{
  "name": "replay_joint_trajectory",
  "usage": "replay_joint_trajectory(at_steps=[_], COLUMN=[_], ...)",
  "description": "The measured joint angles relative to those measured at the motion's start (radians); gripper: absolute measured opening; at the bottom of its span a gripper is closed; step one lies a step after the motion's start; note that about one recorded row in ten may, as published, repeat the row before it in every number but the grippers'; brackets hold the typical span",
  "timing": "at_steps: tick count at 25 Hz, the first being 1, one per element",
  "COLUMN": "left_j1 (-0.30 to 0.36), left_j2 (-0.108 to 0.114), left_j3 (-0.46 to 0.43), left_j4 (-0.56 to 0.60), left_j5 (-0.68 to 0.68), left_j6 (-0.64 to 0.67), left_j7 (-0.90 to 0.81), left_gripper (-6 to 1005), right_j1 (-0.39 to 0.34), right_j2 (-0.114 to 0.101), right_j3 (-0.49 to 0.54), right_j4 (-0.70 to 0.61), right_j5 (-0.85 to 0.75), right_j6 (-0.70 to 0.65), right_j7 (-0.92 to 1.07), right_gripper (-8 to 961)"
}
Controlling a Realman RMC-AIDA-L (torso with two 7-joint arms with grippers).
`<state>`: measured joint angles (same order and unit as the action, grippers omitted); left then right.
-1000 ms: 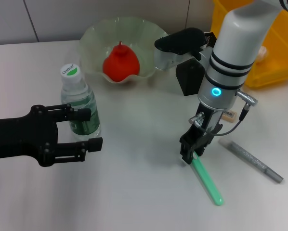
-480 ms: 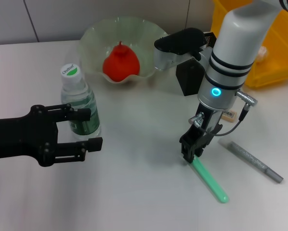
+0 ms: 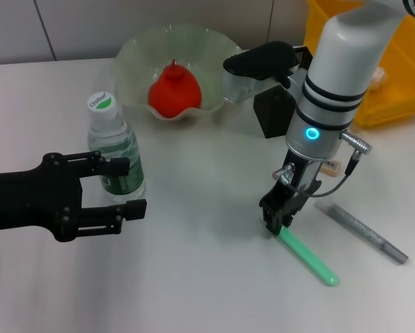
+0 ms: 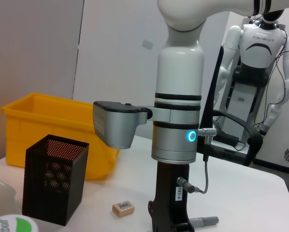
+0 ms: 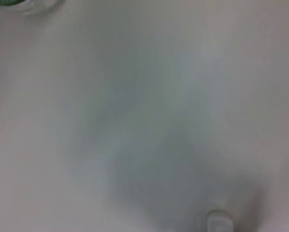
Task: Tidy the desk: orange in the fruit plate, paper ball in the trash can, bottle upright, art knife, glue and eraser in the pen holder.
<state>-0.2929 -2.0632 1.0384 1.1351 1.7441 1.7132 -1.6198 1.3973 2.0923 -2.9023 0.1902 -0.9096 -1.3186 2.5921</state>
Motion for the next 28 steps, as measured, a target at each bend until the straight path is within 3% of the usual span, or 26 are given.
replay_joint_trajectory(at_steps=[28], left_j1=[0.001], left_j2=[-0.002], left_j3=[-0.02], left_j4=[-0.002], left_j5=[0.0], left_j6=[0.006], left_j7=[-0.006], left_gripper=[742], right_j1=[0.012], right_j2=[-0.005], right_j3=[0.0], right_j4=[0.033], right_j5=[0.067], right_j6=[-0.012], right_j7=[-0.06], right_gripper=[183])
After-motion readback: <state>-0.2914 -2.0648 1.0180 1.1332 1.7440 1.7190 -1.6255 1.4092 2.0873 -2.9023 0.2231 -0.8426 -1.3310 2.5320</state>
